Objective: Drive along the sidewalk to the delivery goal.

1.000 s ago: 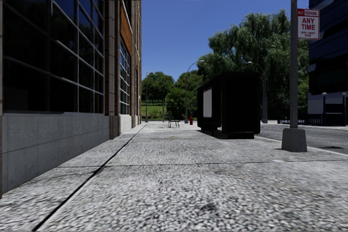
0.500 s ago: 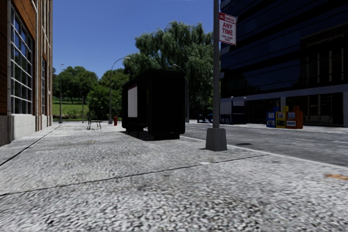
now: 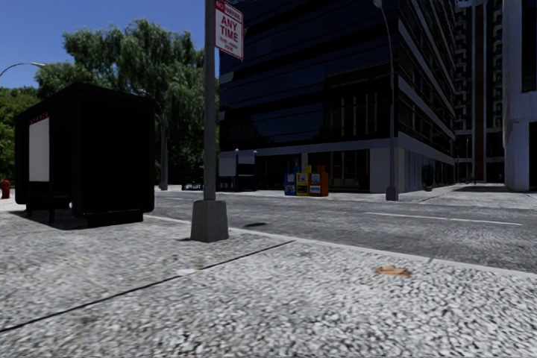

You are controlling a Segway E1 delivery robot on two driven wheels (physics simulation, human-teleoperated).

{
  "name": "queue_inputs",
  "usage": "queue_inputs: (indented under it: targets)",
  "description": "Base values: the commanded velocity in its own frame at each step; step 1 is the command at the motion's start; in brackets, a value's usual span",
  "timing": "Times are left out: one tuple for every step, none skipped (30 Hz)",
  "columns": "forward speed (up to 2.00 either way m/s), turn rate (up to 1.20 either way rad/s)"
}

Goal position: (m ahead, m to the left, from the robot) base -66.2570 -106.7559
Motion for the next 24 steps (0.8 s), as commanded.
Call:
queue_inputs:
  targets:
    - [1.22,-0.98]
    - [1.22,-0.98]
    - [1.22,-0.98]
    - [1.22,-0.98]
    - [1.22,-0.98]
    - [1.22,-0.98]
    - [1.22,-0.98]
    - [1.22,-0.98]
    - [1.22,-0.98]
    - [1.22,-0.98]
    - [1.22,-0.98]
    - [1.22,-0.98]
    - [1.22,-0.98]
    - [1.22,-0.98]
    - [1.22,-0.98]
    - [1.22,-0.98]
    - [1.22,-0.98]
    - [1.22,-0.98]
    - [1.22,-0.98]
    - [1.22,-0.98]
    - [1.22,-0.98]
    - [1.22,-0.98]
    - [1.22,-0.98]
    - [1.22,-0.98]
